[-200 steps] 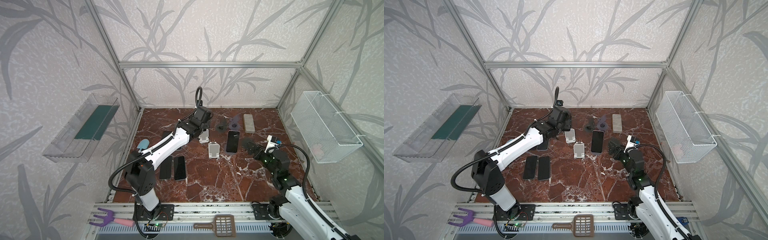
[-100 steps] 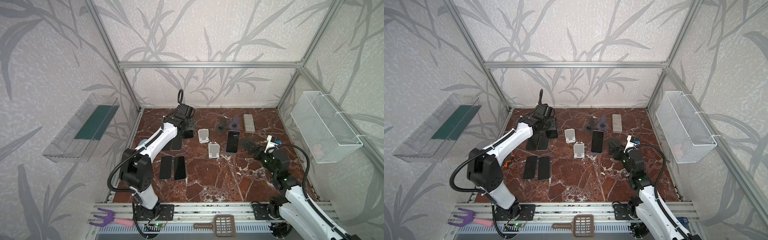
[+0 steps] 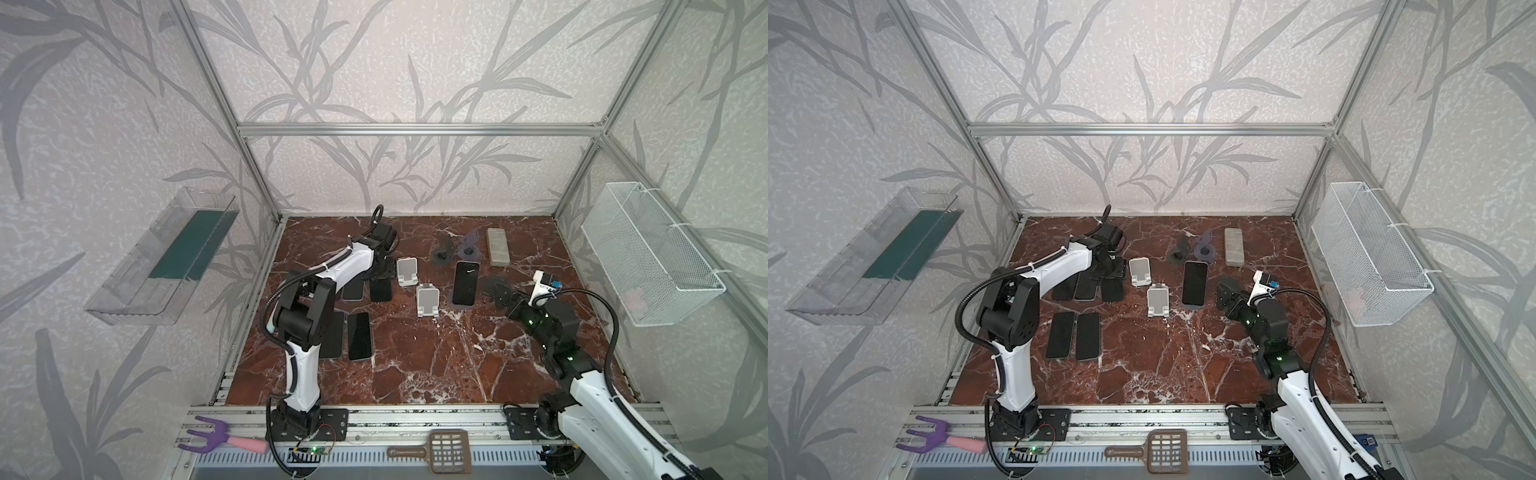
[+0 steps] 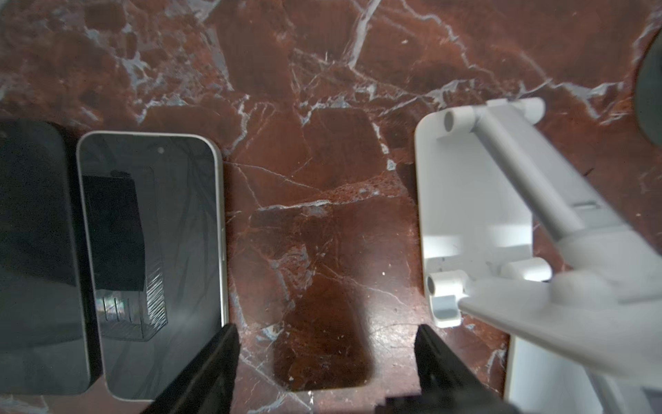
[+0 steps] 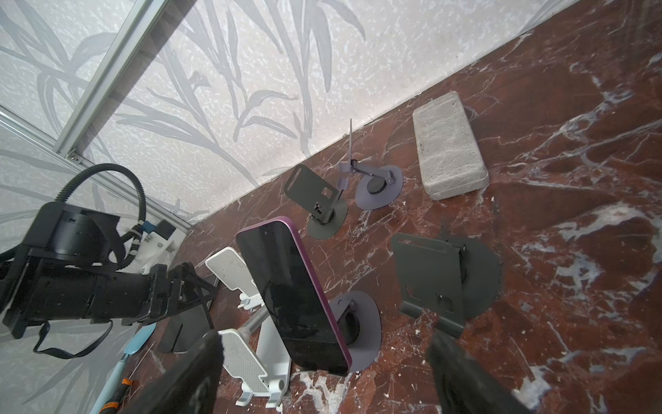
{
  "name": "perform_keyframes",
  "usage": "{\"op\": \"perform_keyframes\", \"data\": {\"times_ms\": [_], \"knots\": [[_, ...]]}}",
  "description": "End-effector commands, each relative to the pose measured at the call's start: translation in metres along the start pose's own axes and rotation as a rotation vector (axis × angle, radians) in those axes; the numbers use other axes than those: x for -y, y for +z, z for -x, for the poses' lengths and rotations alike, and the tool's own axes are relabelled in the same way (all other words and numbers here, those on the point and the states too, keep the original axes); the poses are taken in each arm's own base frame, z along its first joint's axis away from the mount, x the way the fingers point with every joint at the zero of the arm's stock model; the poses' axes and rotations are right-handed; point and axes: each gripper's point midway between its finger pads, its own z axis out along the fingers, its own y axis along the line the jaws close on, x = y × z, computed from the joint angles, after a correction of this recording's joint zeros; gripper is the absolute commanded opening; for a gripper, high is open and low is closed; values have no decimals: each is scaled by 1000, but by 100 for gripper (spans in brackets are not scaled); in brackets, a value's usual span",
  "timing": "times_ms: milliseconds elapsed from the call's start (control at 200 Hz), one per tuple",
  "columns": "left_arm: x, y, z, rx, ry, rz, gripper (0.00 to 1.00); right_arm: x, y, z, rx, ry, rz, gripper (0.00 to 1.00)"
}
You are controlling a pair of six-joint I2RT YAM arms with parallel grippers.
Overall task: Remove the phone from the phone stand
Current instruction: Place the phone at the center of the table.
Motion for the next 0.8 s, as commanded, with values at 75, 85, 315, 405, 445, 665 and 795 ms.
{"op": "perform_keyframes", "data": {"times_ms": [75,85,315,405,445,665,795], "knots": [[-3,5,13,-16,34,-1,58,-2,1,-3,-3,-3,18,89],[-3,6,14,-17,38,0,58,-3,1,-3,-2,-3,20,89],[-6,26,9,-74,57,21,60,-4,4,-6,-15,-4,22,89],[-7,29,8,-80,53,25,60,-6,4,-6,-17,-8,29,89],[-6,30,7,-83,54,23,61,-6,4,-6,-15,-10,24,89],[-5,34,4,-102,62,19,62,-7,3,-7,-16,-11,27,89],[-6,36,3,-96,52,21,62,-8,2,-6,-11,-8,33,89]]}}
